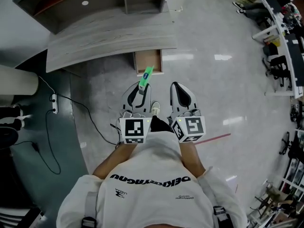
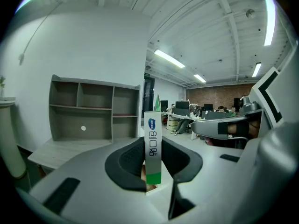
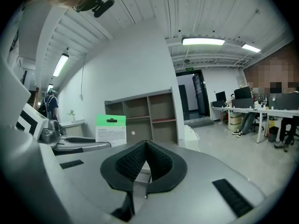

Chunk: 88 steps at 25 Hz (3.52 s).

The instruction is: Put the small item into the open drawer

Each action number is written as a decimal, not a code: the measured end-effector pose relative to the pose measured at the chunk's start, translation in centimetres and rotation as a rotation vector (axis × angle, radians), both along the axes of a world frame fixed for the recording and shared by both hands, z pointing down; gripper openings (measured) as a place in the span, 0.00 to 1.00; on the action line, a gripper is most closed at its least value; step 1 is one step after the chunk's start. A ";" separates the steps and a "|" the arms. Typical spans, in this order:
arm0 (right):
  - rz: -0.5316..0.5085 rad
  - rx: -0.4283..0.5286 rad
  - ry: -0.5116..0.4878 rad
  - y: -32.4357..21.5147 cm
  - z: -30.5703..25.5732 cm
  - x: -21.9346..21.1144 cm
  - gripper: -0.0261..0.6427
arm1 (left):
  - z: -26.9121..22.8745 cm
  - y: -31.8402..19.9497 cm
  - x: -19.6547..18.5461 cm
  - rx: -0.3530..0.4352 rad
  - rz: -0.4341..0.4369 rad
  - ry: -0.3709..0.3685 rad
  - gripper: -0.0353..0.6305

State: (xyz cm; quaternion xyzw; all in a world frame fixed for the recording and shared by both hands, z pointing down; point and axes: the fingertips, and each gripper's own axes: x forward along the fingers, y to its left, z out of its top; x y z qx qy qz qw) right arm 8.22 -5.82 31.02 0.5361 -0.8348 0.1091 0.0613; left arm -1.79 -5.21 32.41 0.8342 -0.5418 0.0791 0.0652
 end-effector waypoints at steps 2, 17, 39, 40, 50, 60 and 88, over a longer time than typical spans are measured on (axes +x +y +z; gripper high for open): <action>-0.015 -0.022 -0.002 -1.8 0.7 0.5 0.08 | 0.8 -1.7 0.9 -0.028 -0.005 -0.005 0.21; -0.094 -0.183 -0.019 -11.3 9.2 2.3 0.08 | 9.1 -11.4 3.3 -0.193 -0.073 -0.061 0.21; -0.116 -0.300 -0.035 -16.4 21.0 2.1 0.08 | 24.2 -17.8 2.5 -0.384 -0.156 -0.030 0.21; -0.114 -0.304 -0.034 -16.5 21.4 2.1 0.08 | 24.9 -18.0 2.4 -0.394 -0.162 -0.032 0.21; -0.114 -0.346 -0.024 -16.9 25.4 2.7 0.08 | 30.8 -18.9 3.0 -0.464 -0.173 -0.049 0.21; -0.122 -0.378 -0.007 -17.2 28.3 2.7 0.08 | 36.4 -20.8 2.4 -0.525 -0.233 -0.054 0.21; -0.138 -0.430 -0.017 -16.1 32.3 4.1 0.08 | 48.7 -22.9 3.5 -0.709 -0.306 -0.085 0.21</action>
